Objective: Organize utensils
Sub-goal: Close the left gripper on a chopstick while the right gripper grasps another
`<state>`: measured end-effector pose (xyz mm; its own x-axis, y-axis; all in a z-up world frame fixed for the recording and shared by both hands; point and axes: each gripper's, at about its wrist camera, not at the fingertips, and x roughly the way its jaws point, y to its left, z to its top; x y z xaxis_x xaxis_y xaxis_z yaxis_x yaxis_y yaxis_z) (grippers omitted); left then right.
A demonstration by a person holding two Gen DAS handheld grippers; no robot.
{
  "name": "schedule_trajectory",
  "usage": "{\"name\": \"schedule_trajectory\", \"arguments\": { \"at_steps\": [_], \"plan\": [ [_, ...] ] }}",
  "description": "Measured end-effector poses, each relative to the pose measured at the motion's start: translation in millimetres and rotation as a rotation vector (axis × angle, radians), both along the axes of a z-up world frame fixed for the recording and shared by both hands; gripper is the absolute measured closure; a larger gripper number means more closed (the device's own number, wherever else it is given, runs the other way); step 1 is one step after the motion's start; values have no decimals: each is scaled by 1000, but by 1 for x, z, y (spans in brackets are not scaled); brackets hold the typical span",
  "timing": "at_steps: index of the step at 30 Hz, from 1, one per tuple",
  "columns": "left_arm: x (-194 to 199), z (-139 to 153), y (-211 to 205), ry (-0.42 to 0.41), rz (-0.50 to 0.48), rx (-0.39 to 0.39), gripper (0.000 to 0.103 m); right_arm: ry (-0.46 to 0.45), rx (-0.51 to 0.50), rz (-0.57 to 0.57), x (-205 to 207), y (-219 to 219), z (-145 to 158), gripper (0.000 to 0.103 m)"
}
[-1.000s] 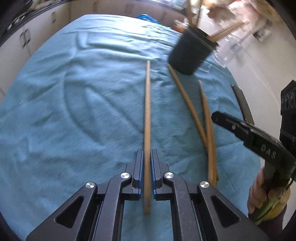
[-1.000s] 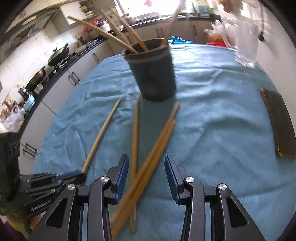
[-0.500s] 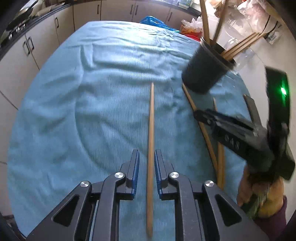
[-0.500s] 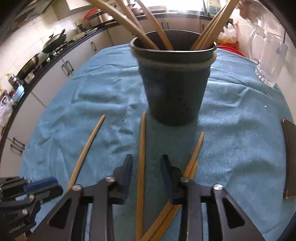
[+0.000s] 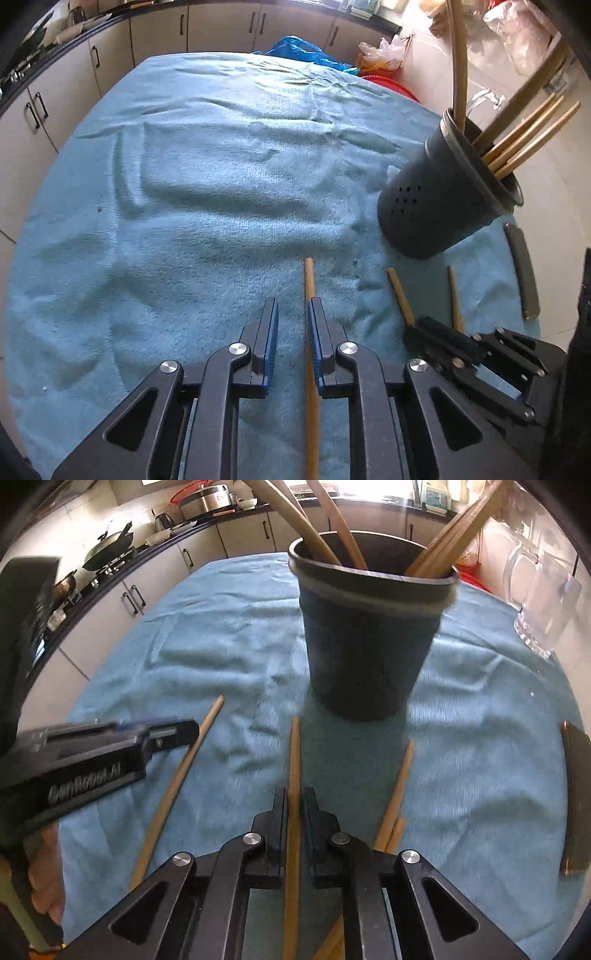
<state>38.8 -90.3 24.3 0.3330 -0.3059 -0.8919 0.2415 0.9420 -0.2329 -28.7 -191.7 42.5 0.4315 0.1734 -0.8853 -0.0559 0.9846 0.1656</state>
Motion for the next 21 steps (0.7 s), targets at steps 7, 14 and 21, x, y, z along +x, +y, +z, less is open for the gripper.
{"name": "schedule_trajectory", "arguments": {
  "at_steps": [7,14,21],
  "plan": [
    [2,-4,4,-13,-13,-51,88,-46,-35,-3,20,5,-2,96],
    [-9,6,-7,-52,-45,-22,103,-64,20,-28,17,-5,14,97],
    [-38,62,5,-186,-27,-39,103,-200,83,-40,-12,-18,71,97]
  ]
}}
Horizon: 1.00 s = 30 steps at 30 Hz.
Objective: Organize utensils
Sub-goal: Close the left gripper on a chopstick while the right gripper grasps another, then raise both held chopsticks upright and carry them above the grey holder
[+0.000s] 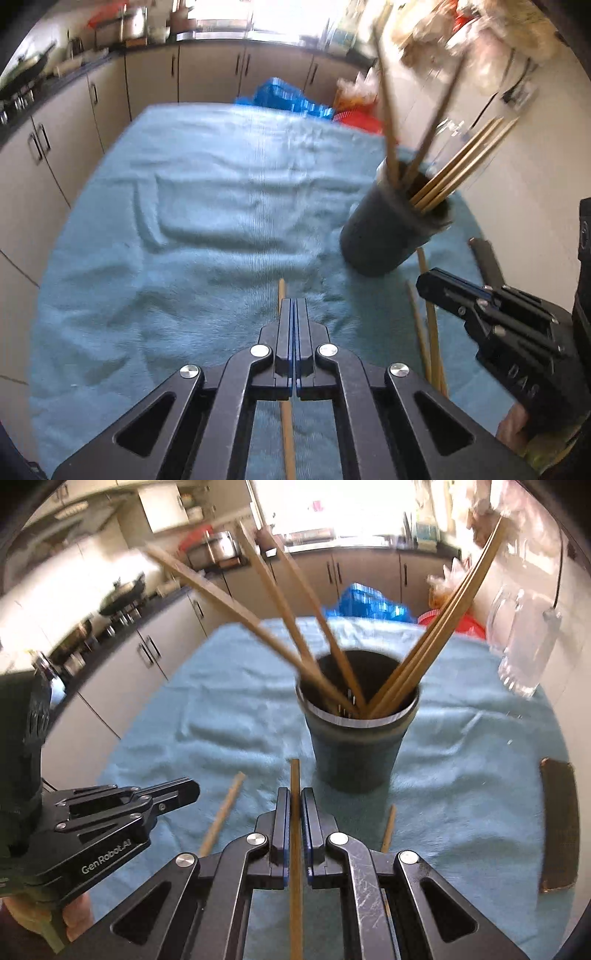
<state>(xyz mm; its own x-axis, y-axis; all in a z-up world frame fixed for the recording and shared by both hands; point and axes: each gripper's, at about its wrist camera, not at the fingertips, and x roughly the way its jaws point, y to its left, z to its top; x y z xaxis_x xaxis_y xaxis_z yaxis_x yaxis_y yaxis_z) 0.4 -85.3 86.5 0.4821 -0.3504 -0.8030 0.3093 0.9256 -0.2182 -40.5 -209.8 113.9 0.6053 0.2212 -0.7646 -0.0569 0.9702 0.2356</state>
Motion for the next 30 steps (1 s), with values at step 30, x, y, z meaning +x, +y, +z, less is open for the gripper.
{"name": "schedule_trajectory", "arguments": {
  "at_steps": [30],
  "plan": [
    [24,-60,-41,89,-46,203,98,-114,101,-17,-58,-25,43,97]
  ]
}}
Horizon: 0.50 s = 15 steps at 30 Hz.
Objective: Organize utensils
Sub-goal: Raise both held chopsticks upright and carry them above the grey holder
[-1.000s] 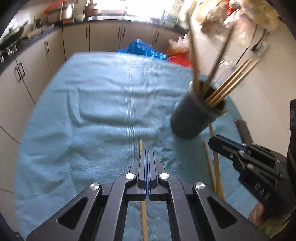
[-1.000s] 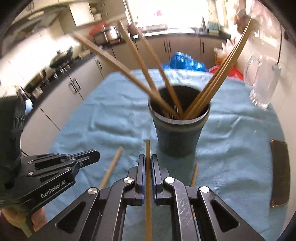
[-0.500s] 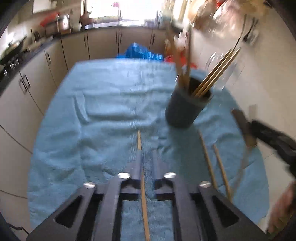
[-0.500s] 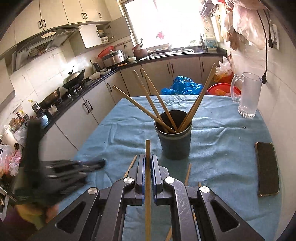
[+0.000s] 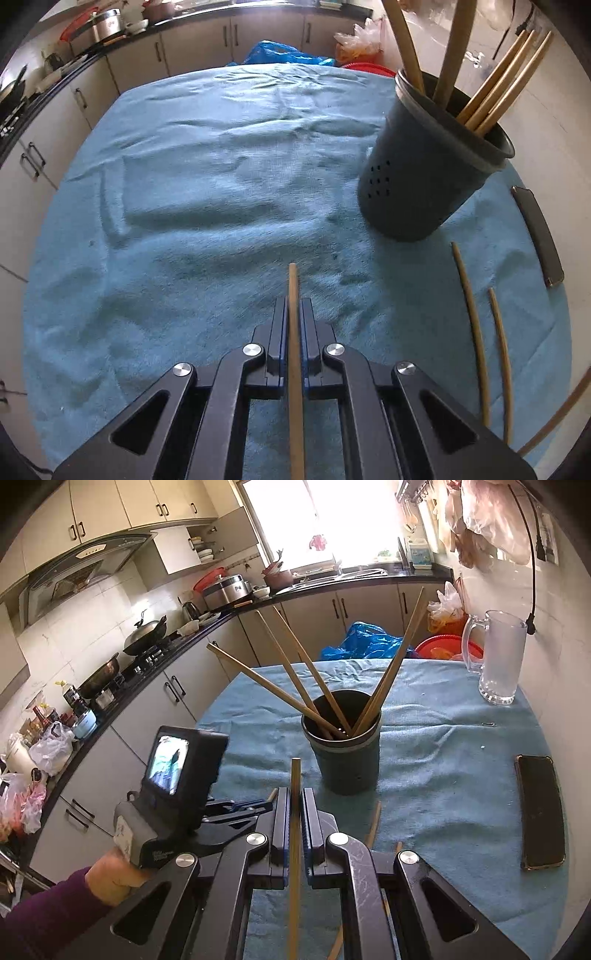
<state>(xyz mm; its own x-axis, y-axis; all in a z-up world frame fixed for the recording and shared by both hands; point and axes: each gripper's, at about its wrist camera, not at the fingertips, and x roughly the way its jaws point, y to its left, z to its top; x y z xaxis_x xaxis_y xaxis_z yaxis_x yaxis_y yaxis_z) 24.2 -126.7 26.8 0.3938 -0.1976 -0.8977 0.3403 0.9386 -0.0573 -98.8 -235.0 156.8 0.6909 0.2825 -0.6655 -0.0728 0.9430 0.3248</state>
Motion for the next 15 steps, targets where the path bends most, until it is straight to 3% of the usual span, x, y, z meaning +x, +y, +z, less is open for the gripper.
{"name": "schedule_trajectory", "arguments": {
  "at_steps": [4,15],
  "plan": [
    [-20,23,14,-56,19,-41,98,-8,15,-12,-3,-5,0,97],
    [-119,135,47,-335,9,-173,98,-110,-1,-42,-38,-4,31,97]
  ]
}}
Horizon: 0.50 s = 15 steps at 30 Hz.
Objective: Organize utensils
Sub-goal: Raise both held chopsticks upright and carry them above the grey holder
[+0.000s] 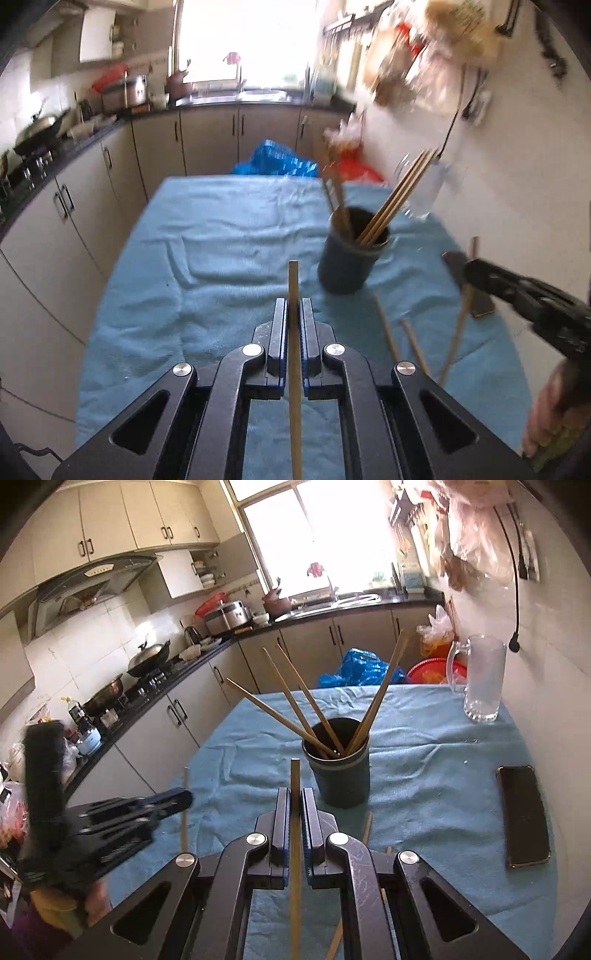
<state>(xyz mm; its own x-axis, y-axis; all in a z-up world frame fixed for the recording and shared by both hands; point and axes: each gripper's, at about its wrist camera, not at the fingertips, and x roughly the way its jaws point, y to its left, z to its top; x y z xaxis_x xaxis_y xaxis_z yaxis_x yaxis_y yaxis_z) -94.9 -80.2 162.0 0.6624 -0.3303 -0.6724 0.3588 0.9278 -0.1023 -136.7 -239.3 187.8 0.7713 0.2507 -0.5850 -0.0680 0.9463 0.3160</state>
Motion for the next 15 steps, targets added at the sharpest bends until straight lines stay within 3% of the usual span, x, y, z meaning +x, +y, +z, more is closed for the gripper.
{"name": "schedule_trajectory", "arguments": {
  "at_steps": [9,15],
  "plan": [
    [-37,35,1,-88,-33,-54,98,-56,10,3,-29,3,21,97],
    [-39,53,-7,-127,-50,-79,98,-90,13,-7,-36,-2,36,97]
  ]
}}
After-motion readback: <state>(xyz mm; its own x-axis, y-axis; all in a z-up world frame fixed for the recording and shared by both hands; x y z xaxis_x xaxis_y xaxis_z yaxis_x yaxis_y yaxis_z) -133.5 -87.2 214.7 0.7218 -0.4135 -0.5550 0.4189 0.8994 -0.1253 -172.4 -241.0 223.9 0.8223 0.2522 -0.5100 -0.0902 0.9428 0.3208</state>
